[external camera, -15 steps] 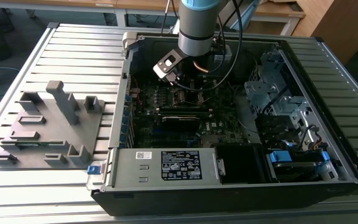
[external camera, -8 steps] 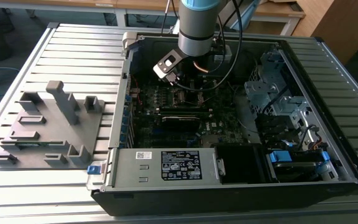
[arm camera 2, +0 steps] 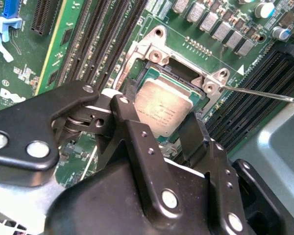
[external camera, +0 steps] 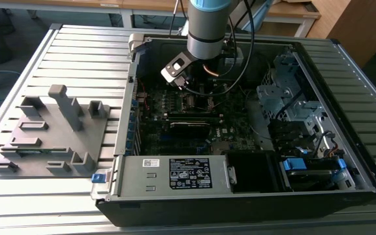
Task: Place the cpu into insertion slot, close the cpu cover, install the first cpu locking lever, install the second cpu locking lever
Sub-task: 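Place the cpu into insertion slot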
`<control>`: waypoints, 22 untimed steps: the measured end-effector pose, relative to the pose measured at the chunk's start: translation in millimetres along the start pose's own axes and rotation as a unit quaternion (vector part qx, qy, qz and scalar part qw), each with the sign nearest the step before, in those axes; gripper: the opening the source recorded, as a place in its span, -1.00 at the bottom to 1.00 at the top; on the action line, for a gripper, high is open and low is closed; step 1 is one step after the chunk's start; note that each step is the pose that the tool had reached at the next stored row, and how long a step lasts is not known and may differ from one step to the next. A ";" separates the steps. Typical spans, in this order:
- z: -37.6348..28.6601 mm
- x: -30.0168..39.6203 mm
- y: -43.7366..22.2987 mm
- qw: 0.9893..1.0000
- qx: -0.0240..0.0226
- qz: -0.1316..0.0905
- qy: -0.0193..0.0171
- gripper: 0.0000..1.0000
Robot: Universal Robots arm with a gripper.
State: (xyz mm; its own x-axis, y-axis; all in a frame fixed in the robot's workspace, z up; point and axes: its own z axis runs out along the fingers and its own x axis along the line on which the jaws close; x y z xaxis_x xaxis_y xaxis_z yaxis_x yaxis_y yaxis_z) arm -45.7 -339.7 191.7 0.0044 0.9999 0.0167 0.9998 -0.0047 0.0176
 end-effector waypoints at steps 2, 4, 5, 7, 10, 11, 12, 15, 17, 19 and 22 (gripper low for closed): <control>-0.1 0.0 0.0 1.000 0.000 0.000 0.000 0.22; -1.7 0.0 0.0 1.000 0.000 0.000 0.000 0.22; -2.9 0.1 0.0 1.000 0.000 0.000 0.000 0.22; -6.3 0.1 0.1 1.000 0.000 0.000 0.000 0.22; -11.0 0.2 0.2 1.000 0.000 0.000 0.000 0.22; -11.1 0.2 0.2 1.000 0.000 0.000 0.000 0.22; -11.1 0.2 0.2 1.000 0.000 0.000 0.000 0.22; -11.2 0.2 0.2 1.000 0.000 0.000 0.000 0.22; -11.2 0.2 0.2 1.000 0.000 0.000 0.001 0.22; -11.2 0.2 0.2 1.000 0.000 0.000 0.001 0.07; -11.2 0.2 0.2 1.000 0.000 0.000 0.001 -0.18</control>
State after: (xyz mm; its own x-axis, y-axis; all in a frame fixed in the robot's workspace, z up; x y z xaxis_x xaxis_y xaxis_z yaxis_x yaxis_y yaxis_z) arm -45.7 -339.7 202.9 0.0044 0.9998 0.0184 0.9998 -0.0048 0.0176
